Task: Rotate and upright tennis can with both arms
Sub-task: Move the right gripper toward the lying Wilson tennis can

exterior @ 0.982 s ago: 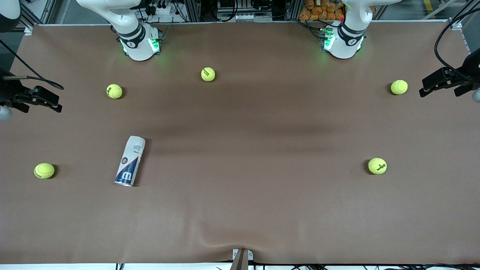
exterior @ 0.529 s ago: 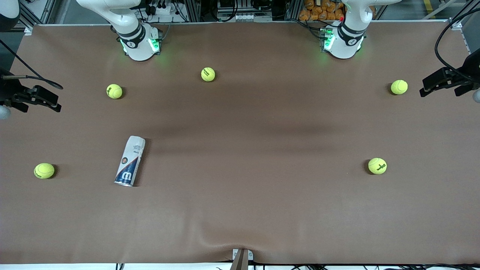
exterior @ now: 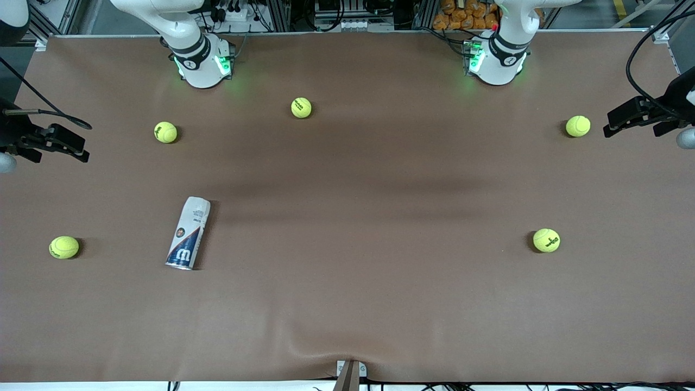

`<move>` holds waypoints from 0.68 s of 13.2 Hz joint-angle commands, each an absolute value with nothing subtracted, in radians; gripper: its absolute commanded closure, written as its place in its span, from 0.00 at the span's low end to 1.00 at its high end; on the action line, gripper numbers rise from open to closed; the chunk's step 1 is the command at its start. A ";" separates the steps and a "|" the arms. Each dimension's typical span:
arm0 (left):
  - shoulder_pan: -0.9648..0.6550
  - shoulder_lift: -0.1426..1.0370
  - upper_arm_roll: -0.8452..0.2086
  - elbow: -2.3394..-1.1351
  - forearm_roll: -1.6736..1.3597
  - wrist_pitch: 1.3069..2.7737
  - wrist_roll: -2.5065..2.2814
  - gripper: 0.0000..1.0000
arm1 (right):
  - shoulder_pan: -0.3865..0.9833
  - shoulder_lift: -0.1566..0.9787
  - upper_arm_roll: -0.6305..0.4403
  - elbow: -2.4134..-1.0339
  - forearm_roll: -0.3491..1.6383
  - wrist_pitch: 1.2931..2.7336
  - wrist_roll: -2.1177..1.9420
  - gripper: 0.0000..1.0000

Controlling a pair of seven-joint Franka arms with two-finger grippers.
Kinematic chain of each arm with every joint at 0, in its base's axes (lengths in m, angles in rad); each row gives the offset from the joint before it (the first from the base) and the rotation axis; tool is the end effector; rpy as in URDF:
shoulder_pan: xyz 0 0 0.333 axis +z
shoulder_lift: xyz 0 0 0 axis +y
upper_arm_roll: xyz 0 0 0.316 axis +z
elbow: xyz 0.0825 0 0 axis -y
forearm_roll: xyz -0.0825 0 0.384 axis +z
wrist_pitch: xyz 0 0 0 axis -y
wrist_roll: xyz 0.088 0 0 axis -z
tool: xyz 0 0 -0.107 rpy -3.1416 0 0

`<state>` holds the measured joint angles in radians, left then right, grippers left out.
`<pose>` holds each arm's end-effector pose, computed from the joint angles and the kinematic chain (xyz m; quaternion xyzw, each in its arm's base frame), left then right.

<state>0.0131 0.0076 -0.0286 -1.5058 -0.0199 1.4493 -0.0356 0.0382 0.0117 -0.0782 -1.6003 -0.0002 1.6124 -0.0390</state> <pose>0.5444 -0.0107 0.6404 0.9994 0.0092 -0.0323 0.0092 0.5609 -0.0222 0.6077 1.0000 -0.0005 0.0002 0.0006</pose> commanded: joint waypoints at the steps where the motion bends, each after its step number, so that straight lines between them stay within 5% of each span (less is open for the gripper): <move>1: 0.020 -0.002 -0.034 -1.514 -0.034 1.437 -0.021 0.00 | 0.040 -0.014 -0.074 -1.632 -0.015 1.632 -0.023 0.00; 9: 0.023 0.008 -0.032 -1.508 -0.026 1.436 0.002 0.00 | 0.043 -0.017 -0.074 -1.632 -0.015 1.620 -0.023 0.00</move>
<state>0.0131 0.0095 -0.0286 -1.5113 -0.0199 1.4478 -0.0214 0.0389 0.0117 -0.0765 -1.6057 -0.0002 1.6173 -0.0390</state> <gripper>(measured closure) 0.000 0.000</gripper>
